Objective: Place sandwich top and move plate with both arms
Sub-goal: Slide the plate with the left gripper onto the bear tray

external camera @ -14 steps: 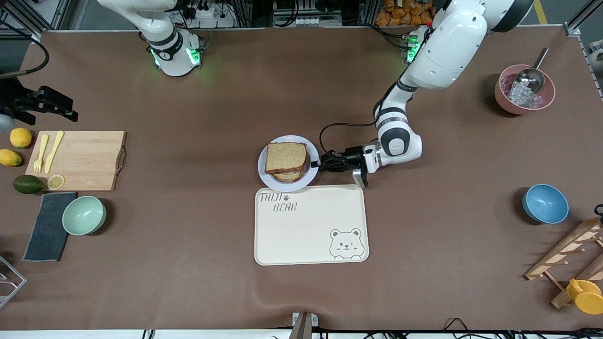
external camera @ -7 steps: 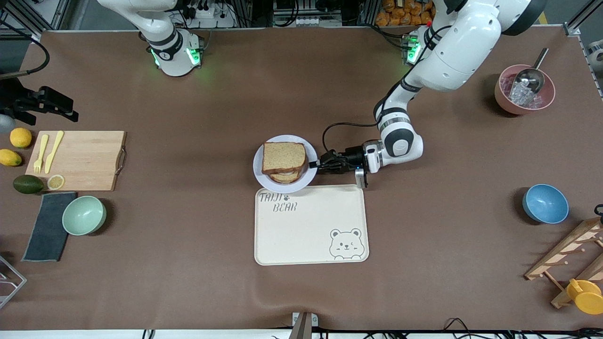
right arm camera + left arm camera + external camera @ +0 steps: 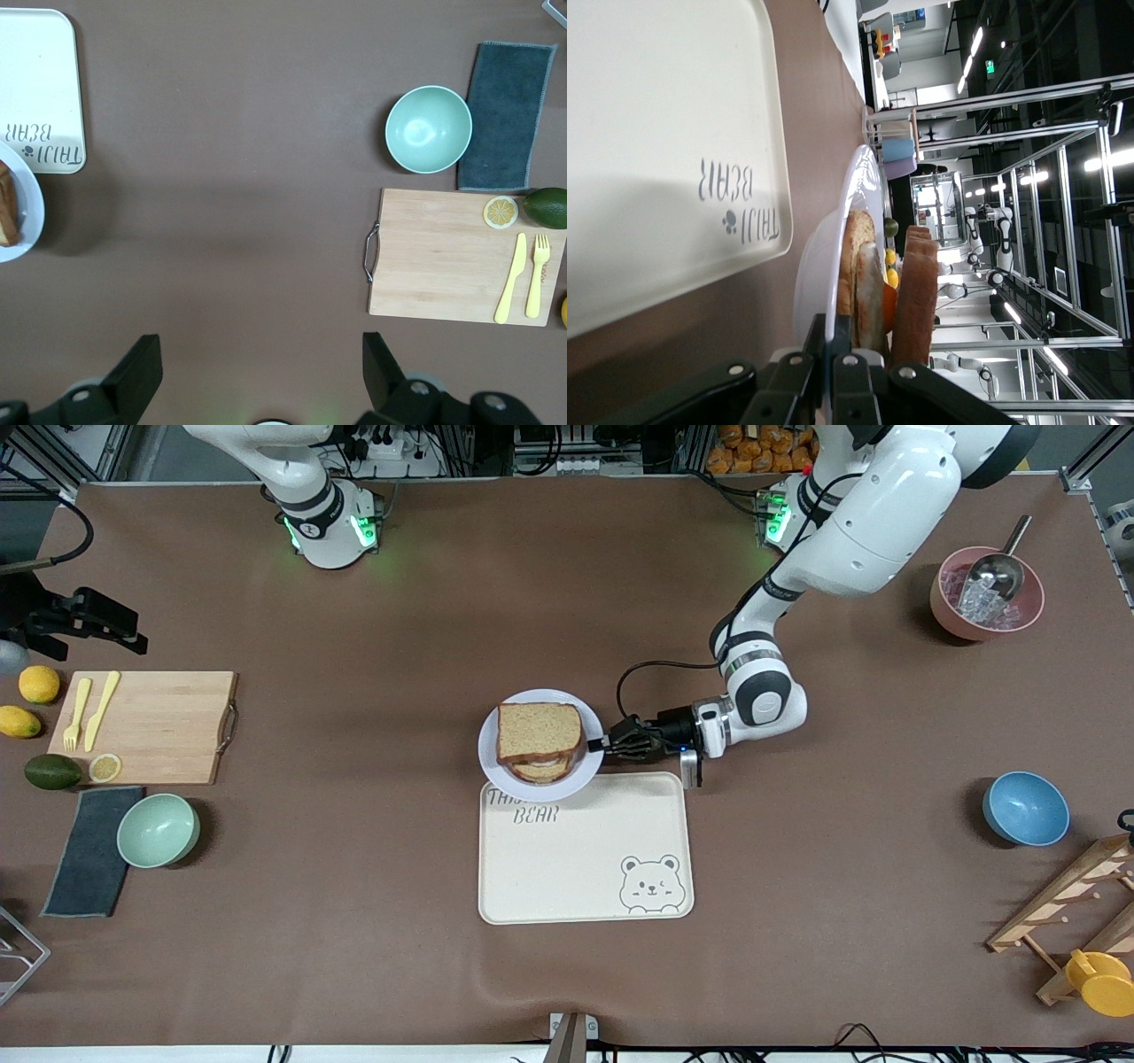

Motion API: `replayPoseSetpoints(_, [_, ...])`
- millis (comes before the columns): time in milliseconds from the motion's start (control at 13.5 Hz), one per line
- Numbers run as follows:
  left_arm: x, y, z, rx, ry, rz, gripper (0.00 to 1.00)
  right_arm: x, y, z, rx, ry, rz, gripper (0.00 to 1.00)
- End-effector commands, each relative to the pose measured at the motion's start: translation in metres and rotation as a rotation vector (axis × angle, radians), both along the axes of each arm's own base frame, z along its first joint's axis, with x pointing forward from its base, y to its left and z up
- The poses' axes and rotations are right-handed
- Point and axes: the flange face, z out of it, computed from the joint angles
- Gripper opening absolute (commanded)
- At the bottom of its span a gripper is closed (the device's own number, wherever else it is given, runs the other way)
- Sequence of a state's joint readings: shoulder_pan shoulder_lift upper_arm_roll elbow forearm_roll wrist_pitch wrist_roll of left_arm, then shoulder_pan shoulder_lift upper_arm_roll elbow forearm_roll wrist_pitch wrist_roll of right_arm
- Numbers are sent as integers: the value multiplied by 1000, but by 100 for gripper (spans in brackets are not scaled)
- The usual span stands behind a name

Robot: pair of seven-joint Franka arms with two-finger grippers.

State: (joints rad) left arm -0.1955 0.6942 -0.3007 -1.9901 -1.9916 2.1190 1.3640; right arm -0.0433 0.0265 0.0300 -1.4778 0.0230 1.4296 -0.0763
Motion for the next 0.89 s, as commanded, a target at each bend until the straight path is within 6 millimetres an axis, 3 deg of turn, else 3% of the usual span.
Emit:
replayPoseSetpoints(0, [12,9,29,-43,3,46,0,-7,2,3,-17,-10,-9,100])
replayPoseSetpoints(517, [55,50,46,-62,22,135,0,-6,2,2,-17,-8,-10,100])
replayPoseSetpoints(813, [81,58,45,-71,33,171,0,-6,2,2,-17,-11,-9,100])
